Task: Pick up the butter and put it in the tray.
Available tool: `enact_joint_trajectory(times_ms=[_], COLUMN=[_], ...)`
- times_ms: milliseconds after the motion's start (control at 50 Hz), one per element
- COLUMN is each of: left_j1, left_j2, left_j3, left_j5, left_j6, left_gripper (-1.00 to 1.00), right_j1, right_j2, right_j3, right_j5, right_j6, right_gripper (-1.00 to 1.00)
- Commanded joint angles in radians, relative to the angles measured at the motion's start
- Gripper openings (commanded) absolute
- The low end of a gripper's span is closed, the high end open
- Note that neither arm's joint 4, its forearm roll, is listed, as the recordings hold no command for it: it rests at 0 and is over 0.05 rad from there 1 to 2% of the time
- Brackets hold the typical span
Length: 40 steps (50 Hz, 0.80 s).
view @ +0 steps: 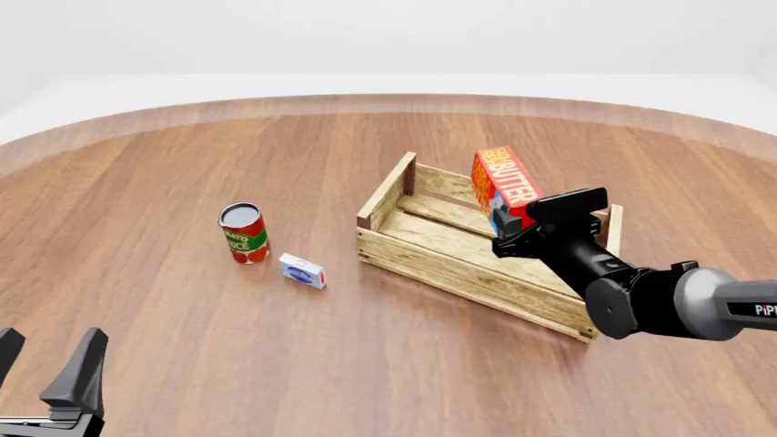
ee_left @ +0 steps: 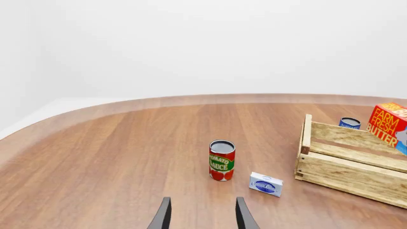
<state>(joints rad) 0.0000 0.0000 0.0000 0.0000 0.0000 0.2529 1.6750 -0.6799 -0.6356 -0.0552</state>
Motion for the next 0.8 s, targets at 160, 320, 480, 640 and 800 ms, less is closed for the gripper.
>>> enact_joint_trajectory(times_ms=[160,320,480,640,800], left_j1=[0.0,0.0,0.0,0.0,0.0], left_j2=[0.0,0.0,0.0,0.0,0.0], left_j3=[0.0,0.0,0.0,0.0,0.0], left_j5=[0.0,0.0,0.0,0.0,0.0], left_j6=[0.0,0.0,0.0,0.0,0.0], left_gripper=[1.0,1.0,1.0,1.0,1.0], right_j1=[-0.001,-0.002,-0.006,-0.006,-0.01], right_j2=[0.003,0.006,0.018,0.034,0.043], right_j3=[-0.023,-0.021,-0.023,-0.032,-0.045], right_j5=[0.015,0.016,0.02,0.024,0.039], right_j6=[0.017,0.018,0.022,0.024,0.019], right_gripper=[-1.0,-1.0,-1.0,-1.0,-1.0])
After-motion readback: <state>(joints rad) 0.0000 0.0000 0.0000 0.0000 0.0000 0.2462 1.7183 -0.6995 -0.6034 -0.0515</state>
